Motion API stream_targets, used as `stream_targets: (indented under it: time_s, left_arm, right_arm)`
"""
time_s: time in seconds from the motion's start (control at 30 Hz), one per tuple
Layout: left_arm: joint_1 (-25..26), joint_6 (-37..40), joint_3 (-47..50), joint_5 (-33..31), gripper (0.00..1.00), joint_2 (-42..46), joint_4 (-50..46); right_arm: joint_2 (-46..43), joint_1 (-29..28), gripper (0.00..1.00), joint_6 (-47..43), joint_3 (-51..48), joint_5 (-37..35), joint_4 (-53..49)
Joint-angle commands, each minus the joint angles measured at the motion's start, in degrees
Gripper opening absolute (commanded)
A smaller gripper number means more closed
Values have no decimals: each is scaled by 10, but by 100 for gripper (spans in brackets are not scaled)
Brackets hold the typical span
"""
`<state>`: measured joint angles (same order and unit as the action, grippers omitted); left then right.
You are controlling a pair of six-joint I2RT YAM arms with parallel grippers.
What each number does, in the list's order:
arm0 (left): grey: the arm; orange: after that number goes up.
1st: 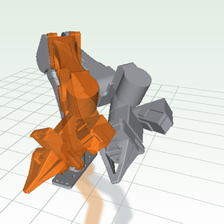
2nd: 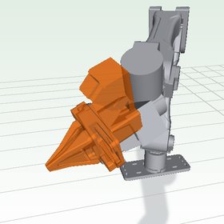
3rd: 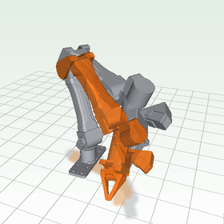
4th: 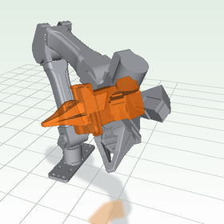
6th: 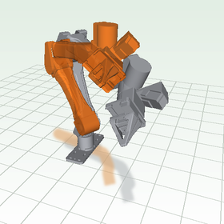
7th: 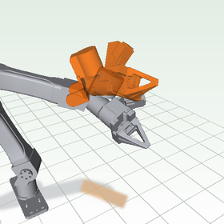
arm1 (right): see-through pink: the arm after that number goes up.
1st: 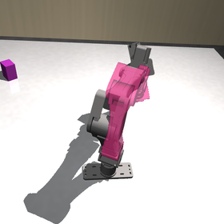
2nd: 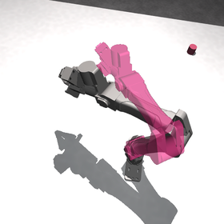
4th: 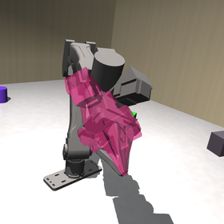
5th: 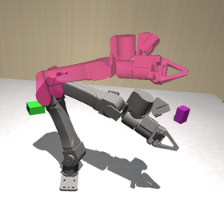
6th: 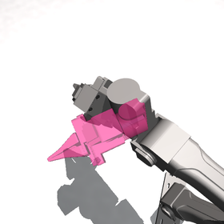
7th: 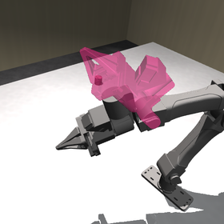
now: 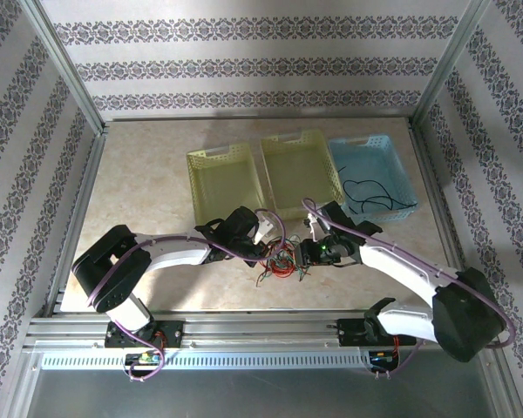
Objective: Untangle the cables
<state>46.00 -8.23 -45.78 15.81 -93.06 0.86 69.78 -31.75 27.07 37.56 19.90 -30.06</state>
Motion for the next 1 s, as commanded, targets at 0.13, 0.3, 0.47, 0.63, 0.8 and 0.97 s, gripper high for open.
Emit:
stream_targets:
  time_s: [0.13,0.3,0.47,0.63,0.8,0.97]
  left_arm:
    - [-4,-8,-16,-10,0,-5,12]
    - [-4,-9,-20,-26,0,-11,6]
    - [-4,-11,-19,-70,0,-16,1]
    - [-4,-10,-16,-88,0,-19,-9]
    - [-4,-12,0,-97,0,-6,-12]
    - [-4,-3,13,-99,0,4,-10]
  right_arm:
    - [7,-1,9,-21,-9,14,12]
    - [-43,13,0,-8,-5,-21,-22]
    - [-134,68,0,35,3,-98,-64]
    - [-194,130,0,80,5,-161,-97]
    - [-248,191,0,119,-3,-221,-127]
    - [-241,220,0,118,-21,-166,-110]
